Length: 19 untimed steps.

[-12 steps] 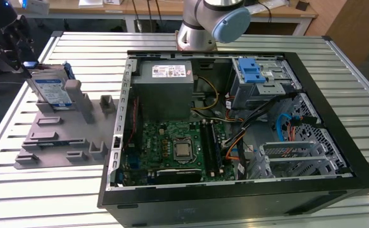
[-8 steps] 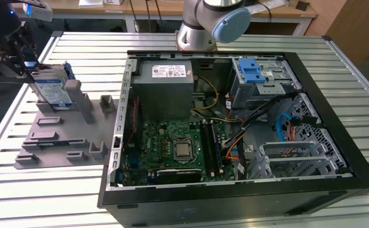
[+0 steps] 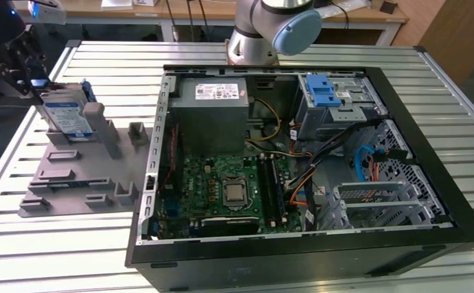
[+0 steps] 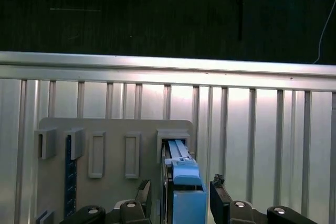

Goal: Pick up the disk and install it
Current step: 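Pick up the disk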

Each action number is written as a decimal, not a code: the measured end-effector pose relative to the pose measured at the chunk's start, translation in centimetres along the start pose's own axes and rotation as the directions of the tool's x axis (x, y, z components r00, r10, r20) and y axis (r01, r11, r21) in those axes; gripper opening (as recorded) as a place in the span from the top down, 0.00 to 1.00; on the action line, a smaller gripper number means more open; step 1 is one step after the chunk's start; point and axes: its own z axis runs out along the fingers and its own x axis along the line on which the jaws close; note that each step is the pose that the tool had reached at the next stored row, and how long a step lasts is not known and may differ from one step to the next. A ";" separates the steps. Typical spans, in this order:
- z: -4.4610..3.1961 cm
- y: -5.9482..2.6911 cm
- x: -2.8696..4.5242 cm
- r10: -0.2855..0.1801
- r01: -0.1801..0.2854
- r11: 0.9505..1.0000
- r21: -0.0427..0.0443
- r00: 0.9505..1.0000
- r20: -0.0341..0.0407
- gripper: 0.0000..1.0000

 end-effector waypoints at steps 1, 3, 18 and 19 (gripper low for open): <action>-0.06 0.00 0.00 0.000 0.000 1.000 0.000 1.000 0.000 0.44; -0.18 0.00 0.00 0.000 0.000 1.000 0.000 1.000 0.000 0.44; -1.05 0.01 -0.03 0.000 0.000 1.000 0.000 1.000 0.000 0.44; -1.11 0.01 -0.03 0.000 0.000 1.000 0.000 1.000 0.000 0.44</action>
